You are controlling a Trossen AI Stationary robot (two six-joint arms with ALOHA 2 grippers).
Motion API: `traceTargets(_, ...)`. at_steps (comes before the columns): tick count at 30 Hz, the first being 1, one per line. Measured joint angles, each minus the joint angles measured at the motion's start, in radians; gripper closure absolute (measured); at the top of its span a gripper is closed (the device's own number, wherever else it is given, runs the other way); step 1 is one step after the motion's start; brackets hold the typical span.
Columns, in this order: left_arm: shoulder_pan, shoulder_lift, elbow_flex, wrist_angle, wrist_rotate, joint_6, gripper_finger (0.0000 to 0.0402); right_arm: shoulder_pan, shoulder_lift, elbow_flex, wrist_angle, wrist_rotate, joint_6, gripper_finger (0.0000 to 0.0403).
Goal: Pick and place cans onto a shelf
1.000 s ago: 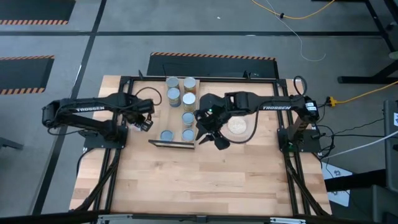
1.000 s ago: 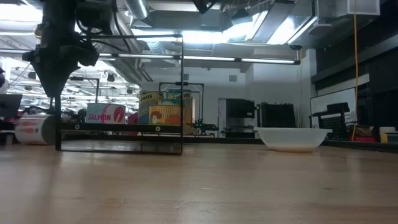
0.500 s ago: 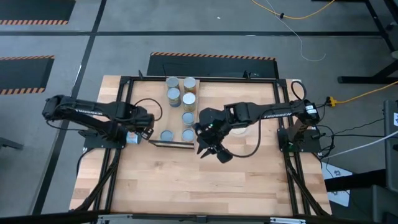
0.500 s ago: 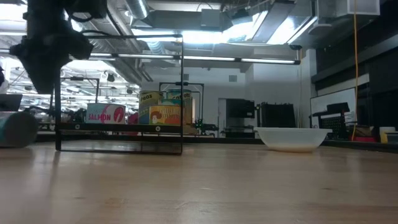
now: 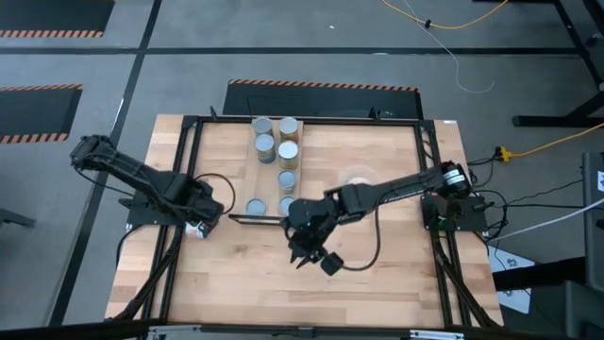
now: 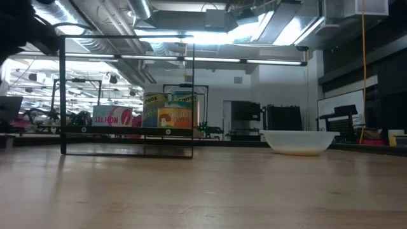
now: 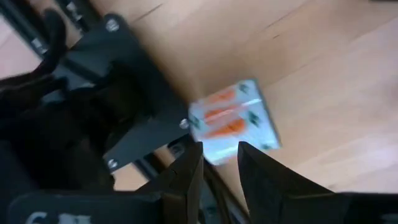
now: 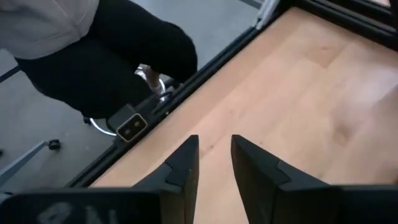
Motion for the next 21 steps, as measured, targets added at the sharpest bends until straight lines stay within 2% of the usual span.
traceTargets(12,-0.26,0.0,0.0,0.021,0.034,-0.231,0.0308,0.074,0.166,0.0,0.274,0.0,0.214,0.0304)
traceTargets(17,-0.355,0.0,0.0,0.063,0.034,-0.335,0.0308,0.088,0.261,0.0,0.5,0.003,0.284,0.0304)
traceTargets(21,-0.414,0.0,0.0,0.117,0.039,-0.379,0.0308,0.088,0.327,0.0,0.663,0.049,0.37,0.0304)
